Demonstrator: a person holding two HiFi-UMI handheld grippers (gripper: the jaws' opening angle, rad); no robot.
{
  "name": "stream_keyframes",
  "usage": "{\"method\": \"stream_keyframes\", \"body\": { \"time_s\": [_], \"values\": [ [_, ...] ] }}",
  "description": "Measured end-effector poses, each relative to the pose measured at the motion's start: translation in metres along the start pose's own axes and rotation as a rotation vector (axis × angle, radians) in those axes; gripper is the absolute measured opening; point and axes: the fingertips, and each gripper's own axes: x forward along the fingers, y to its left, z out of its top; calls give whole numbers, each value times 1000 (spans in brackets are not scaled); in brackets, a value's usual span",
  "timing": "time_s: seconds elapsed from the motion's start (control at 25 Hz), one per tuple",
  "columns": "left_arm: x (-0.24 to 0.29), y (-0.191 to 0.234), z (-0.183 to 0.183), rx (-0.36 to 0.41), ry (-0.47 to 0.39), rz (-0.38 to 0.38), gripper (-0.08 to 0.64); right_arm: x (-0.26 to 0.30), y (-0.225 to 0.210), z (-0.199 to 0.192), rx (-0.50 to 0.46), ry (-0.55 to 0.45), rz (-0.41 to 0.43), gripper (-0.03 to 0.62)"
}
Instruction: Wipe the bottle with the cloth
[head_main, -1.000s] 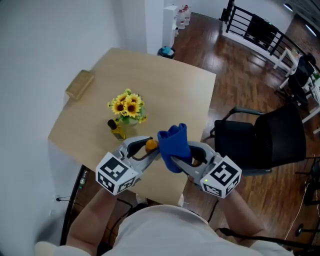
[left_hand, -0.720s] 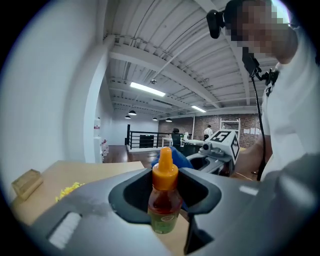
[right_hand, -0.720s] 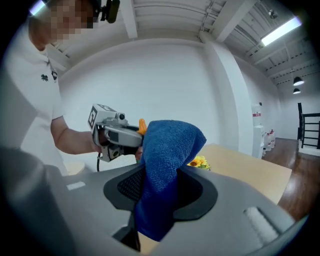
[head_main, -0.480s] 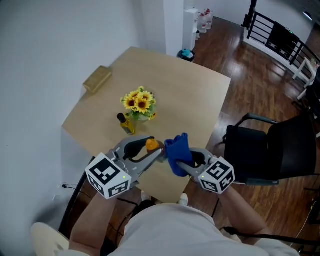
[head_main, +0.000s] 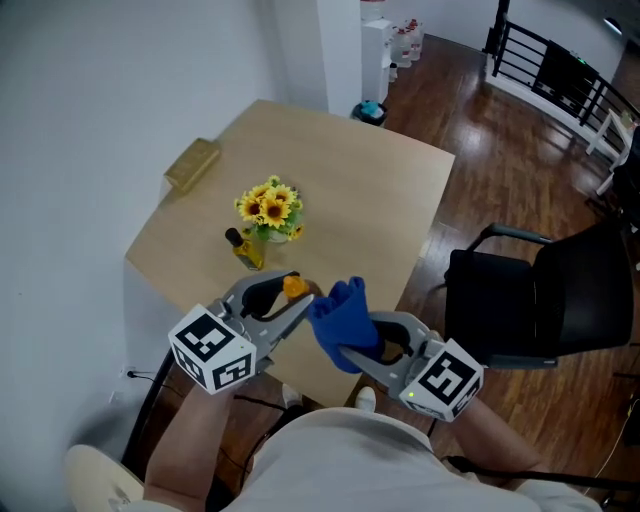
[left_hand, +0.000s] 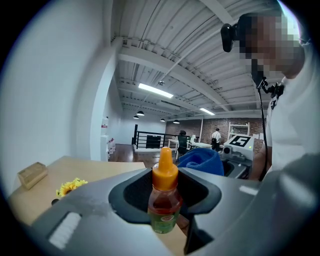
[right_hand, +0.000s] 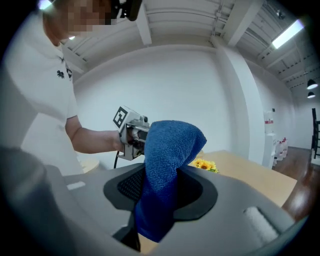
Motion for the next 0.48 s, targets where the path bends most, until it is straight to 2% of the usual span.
{"method": "stream_keyframes", "body": {
  "time_s": [0.16, 0.36, 0.48],
  "values": [
    [3, -8, 9, 1, -14, -21, 158, 11, 4, -19, 21, 37, 3, 158],
    [-1, -15, 22, 13, -40, -43, 158, 15, -7, -86, 76, 151, -31, 158],
    [-8, -13, 27, 27, -48, -36, 158, 11, -14, -111, 96, 215, -50, 158]
  ]
}}
